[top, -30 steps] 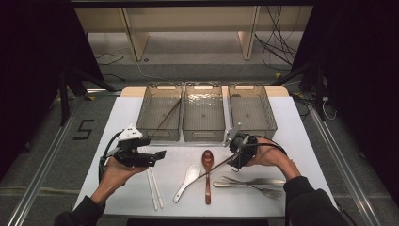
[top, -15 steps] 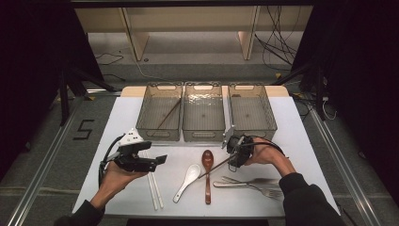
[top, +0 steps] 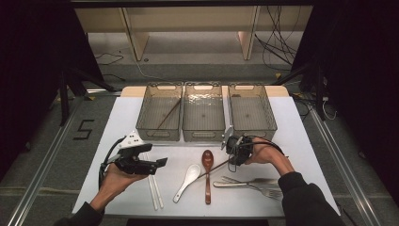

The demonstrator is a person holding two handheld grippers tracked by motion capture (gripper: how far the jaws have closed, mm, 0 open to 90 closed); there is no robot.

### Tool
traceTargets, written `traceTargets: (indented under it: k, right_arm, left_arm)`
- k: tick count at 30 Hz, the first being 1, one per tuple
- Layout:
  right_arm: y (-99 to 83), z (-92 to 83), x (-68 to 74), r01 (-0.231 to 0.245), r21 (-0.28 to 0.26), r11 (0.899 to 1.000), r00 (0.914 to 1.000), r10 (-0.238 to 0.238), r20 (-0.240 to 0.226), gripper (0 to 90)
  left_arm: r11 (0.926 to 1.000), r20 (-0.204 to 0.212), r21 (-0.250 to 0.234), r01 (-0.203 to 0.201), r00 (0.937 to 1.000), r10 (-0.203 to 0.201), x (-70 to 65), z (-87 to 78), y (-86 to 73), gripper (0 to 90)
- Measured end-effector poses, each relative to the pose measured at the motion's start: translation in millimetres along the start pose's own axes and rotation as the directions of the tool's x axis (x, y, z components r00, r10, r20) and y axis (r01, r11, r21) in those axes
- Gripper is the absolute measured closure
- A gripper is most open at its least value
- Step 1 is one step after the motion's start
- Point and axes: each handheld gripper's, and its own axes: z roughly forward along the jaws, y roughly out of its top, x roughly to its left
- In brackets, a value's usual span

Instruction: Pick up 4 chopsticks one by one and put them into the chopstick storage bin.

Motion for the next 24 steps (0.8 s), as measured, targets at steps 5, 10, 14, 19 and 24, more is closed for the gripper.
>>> traceTargets:
  k: [5,10,14,19,24]
  right_arm:
    - [-3.6,-2.3,5.9,0.049,0.032,0.998,0.9988,-0.049,0.004,66.9]
    - [-9.3,-4.9,11.4,0.093,0.063,0.994,0.9956,-0.094,0.011,71.6]
    - [-12.9,-6.4,15.4,0.110,0.086,0.990,0.9937,-0.112,0.012,74.3]
    - [-13.3,-6.6,18.0,0.144,0.095,0.985,0.9891,-0.146,0.014,76.1]
    - [-15.4,-7.6,20.9,0.172,0.099,0.980,0.9851,-0.172,-0.009,78.6]
  left_arm:
    - [1.0000,0.003,-0.005,0.002,1.0000,-0.002,0.7,0.2,-0.4,18.3]
    - [1.0000,0.003,0.000,0.004,1.0000,-0.004,0.8,0.6,-0.5,18.3]
    - [1.0000,0.004,0.003,0.000,1.0000,0.000,0.5,1.4,-0.7,18.3]
    - [1.0000,0.010,0.004,0.004,0.9999,-0.004,0.9,1.3,-0.7,18.4]
    - [0.9999,0.017,0.006,0.012,0.9998,-0.012,1.6,1.4,-0.8,18.5]
